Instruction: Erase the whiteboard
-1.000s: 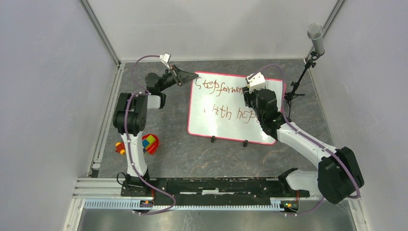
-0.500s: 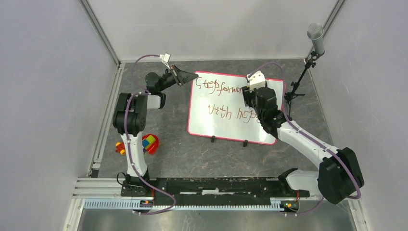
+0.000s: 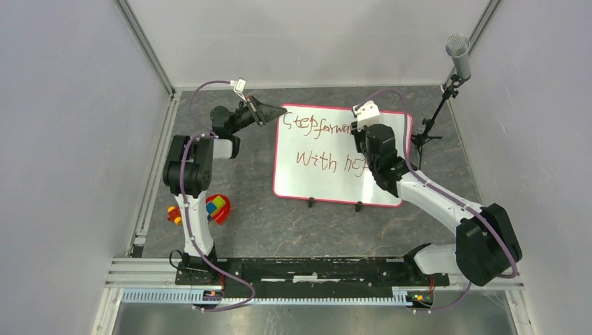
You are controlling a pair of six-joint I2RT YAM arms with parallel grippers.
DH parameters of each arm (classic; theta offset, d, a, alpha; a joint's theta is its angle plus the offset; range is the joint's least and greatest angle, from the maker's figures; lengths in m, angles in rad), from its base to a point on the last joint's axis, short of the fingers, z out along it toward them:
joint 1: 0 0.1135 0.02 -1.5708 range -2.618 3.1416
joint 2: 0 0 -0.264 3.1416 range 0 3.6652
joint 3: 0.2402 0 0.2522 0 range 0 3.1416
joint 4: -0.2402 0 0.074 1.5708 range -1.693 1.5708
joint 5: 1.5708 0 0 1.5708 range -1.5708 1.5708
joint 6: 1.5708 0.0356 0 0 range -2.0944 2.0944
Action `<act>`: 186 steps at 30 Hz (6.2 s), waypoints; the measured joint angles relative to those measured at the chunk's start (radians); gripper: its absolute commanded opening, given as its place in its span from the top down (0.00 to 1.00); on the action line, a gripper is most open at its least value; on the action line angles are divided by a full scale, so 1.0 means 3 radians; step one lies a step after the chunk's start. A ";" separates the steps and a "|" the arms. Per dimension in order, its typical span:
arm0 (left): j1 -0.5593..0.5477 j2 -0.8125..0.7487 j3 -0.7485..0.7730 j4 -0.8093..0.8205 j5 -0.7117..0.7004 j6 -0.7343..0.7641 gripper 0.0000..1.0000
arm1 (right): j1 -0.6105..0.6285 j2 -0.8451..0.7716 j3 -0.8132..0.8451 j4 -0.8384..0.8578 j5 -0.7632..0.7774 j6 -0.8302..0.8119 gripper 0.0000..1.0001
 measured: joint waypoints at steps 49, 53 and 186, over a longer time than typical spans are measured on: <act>0.0003 -0.0280 -0.0418 0.0043 -0.0219 0.0563 0.98 | 0.0785 0.0909 0.0752 0.0262 0.0281 0.0123 0.78; 0.0004 -0.0285 -0.0430 0.0013 -0.0231 0.0607 0.98 | 0.0801 0.0960 0.0792 0.0266 0.0251 0.0130 0.78; 0.0008 -0.0479 -0.0570 -0.0272 -0.0322 0.0796 0.98 | 0.1186 0.1961 0.2459 -0.0771 0.0613 0.0070 0.80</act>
